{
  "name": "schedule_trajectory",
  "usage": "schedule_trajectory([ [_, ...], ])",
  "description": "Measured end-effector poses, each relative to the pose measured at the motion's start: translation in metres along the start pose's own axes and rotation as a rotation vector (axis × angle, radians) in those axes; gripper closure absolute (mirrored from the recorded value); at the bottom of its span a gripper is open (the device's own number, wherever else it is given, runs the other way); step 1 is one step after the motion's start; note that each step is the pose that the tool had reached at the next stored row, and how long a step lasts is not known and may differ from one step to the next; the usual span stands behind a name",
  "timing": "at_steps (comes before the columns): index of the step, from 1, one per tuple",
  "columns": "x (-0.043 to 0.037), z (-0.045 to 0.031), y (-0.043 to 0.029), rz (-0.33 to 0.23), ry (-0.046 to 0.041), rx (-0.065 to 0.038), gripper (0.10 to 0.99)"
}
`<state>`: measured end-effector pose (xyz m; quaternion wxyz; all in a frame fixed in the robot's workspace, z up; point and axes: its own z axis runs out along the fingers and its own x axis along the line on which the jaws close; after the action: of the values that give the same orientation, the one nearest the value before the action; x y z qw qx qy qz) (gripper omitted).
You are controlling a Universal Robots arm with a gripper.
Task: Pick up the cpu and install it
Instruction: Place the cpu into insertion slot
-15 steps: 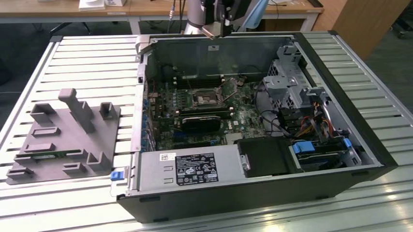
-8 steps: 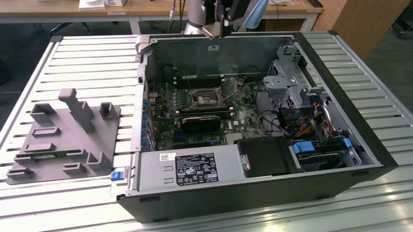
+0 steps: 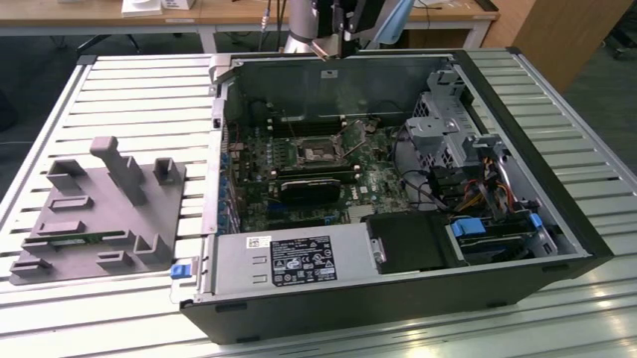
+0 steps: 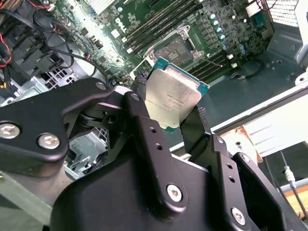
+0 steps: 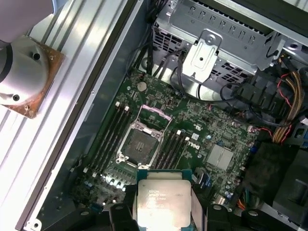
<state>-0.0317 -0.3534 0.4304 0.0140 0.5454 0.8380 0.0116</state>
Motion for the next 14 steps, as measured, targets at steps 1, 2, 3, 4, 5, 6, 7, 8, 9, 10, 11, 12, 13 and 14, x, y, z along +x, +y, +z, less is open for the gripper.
schedule_trajectory([
  [1,0.0,0.0,0.0,0.007,-0.0002,0.0,0.553],
  [2,0.0,0.0001,0.0,0.014,-0.0004,0.0,0.553],
  [3,0.0,0.0001,0.0,0.021,-0.0007,0.0,0.553],
  [4,0.0,0.0001,0.0,0.028,-0.0009,0.0,0.553],
  [5,0.0,0.0001,0.0,0.035,-0.0012,0.0,0.553],
  [6,0.0,0.0002,0.0,0.042,-0.0014,0.0,0.553],
  [7,0.0,0.0002,0.0,0.049,-0.0016,0.0,0.553],
  [8,0.0,0.0002,0.0,0.056,-0.0019,0.001,0.553],
  [9,0.0,0.0002,0.0,0.063,-0.0022,0.001,0.553],
  [10,0.0,0.0003,0.0,0.07,-0.0024,0.001,0.553],
  [11,0.0,0.0003,0.0,0.077,-0.0026,0.001,0.553],
  [12,0.0,0.0003,0.0,0.083,-0.0029,0.001,0.553],
  [13,0.0,0.0004,0.0,0.091,-0.0031,0.001,0.553],
  [14,0.0,0.0005,0.0,0.097,-0.0033,0.001,0.553],
])
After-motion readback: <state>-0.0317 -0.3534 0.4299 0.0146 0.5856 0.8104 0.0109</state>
